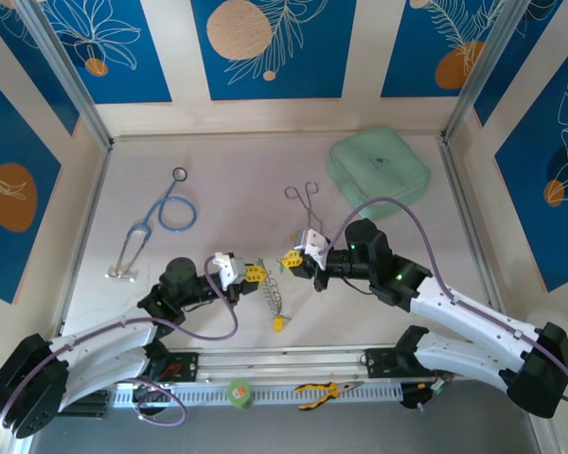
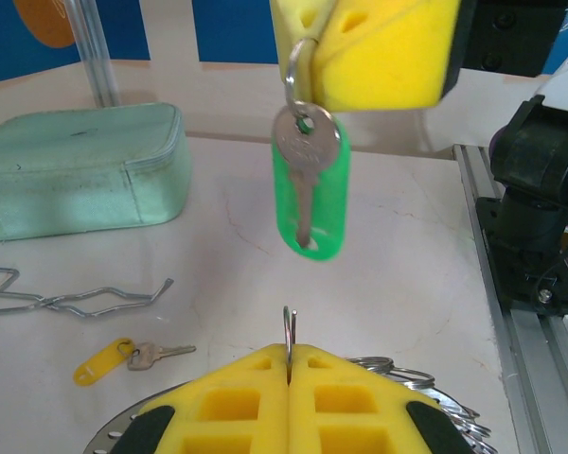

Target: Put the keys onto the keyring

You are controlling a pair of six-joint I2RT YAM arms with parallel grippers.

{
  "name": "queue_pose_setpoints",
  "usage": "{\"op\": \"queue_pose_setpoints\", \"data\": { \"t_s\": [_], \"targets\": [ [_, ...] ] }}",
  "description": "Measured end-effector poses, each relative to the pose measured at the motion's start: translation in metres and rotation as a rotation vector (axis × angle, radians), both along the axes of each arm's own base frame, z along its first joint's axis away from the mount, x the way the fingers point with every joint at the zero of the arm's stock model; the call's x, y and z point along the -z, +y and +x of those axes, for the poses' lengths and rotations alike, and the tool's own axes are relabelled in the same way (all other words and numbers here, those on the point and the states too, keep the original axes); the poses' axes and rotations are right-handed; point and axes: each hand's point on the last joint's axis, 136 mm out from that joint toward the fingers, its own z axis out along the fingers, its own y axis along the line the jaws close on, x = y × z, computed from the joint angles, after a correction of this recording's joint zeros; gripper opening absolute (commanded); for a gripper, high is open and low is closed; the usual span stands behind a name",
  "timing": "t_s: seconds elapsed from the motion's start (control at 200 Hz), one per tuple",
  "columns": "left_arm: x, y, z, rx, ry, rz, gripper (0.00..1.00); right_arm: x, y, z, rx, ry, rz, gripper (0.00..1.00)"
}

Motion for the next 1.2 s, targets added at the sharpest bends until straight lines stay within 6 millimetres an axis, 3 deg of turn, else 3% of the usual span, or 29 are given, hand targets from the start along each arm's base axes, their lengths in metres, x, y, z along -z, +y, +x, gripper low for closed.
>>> {"op": "queue_pose_setpoints", "data": {
  "t_s": [0.45, 1.2],
  "targets": [
    [0.000, 0.000, 0.000, -0.001, 0.013, -0.003, 0.00, 0.035, 0.012, -0.003, -0.045, -0.002, -0.099, 0.00],
    [0.001, 0.000, 0.000, -0.003, 0.032, -0.007, 0.00, 0.051, 0.019, -0.011, -0.111, 0.002, -0.131, 0.00]
  ]
}}
